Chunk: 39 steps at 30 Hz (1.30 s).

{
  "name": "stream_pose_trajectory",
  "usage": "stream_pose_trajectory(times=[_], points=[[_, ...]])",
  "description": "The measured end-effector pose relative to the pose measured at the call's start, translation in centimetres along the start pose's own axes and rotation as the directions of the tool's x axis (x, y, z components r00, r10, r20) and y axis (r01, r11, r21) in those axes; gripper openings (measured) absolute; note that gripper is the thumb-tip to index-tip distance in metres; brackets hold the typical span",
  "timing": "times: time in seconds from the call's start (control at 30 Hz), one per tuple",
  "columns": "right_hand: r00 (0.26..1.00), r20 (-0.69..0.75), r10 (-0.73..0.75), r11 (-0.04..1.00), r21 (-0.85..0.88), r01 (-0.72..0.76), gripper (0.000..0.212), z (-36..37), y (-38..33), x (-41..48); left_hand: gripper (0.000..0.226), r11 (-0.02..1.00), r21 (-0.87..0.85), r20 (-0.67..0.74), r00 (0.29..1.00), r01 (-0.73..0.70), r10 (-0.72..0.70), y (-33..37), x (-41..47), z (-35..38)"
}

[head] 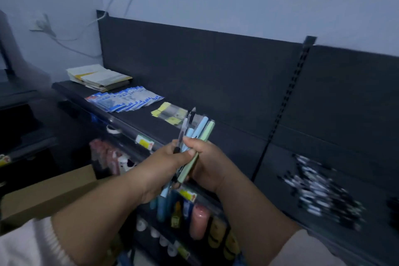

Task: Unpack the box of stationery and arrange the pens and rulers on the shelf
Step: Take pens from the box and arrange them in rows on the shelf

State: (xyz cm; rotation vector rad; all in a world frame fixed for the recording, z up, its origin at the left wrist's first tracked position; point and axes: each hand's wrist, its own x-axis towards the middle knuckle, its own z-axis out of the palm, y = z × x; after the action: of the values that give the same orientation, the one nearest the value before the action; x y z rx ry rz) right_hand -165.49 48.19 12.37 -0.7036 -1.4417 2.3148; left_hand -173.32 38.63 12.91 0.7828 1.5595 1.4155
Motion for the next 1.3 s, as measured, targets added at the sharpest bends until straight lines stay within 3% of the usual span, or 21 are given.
stream_pose_trajectory(times=[0.07,0.13,0.23,0.3,0.6,0.77,0.87,0.97,1.07,1.3], points=[[0.998,-0.059,-0.037,0.999,0.003,0.037,0.046,-4.4,-1.1,-2.4,0.061,0.999,-0.032,0.043,0.999,-0.013,0.015,0.0,0.7,4.7],[0.989,-0.111,-0.102,0.995,0.001,0.103,0.028,-8.3,-2.1,-4.8,0.06,0.997,-0.073,0.076,0.997,0.004,0.001,0.1,1.3,9.1],[0.966,-0.223,-0.128,0.991,0.014,0.135,0.016,-12.5,-3.1,-8.5,0.03,0.993,-0.119,0.143,0.99,0.01,0.007,-0.4,1.5,14.6],[0.943,-0.303,-0.138,0.99,-0.005,0.143,0.019,-15.1,-3.5,-10.7,0.024,0.995,-0.101,0.187,0.982,0.016,0.004,-0.6,1.5,18.0],[0.76,-0.607,-0.233,0.971,-0.104,0.215,0.042,-22.0,-3.5,-19.9,0.028,0.998,0.064,0.466,0.885,-0.029,-0.004,-0.5,0.5,29.1],[0.669,-0.684,-0.29,0.955,-0.163,0.247,0.034,-23.1,-2.5,-24.2,0.067,0.993,0.103,0.567,0.824,-0.052,-0.016,-1.7,0.2,32.4],[0.582,-0.758,-0.295,0.953,-0.19,0.235,0.024,-24.3,-2.5,-26.3,0.052,0.98,0.151,0.618,0.786,-0.126,0.005,-2.1,-0.7,34.4],[0.52,-0.825,-0.222,0.964,-0.107,0.243,0.023,-25.4,-1.8,-27.6,0.044,0.977,0.172,0.617,0.787,-0.126,-0.008,-2.5,-1.5,36.2],[0.521,-0.84,-0.152,0.955,0.011,0.297,0.021,-26.9,-1.0,-29.0,0.021,0.979,0.159,0.592,0.806,-0.128,0.009,-2.5,-2.4,37.8],[0.589,-0.795,-0.143,0.882,0.168,0.441,0.026,-32.3,-1.9,-33.8,0.015,0.984,0.164,0.572,0.82,-0.074,-0.033,-1.7,-2.6,43.5]])
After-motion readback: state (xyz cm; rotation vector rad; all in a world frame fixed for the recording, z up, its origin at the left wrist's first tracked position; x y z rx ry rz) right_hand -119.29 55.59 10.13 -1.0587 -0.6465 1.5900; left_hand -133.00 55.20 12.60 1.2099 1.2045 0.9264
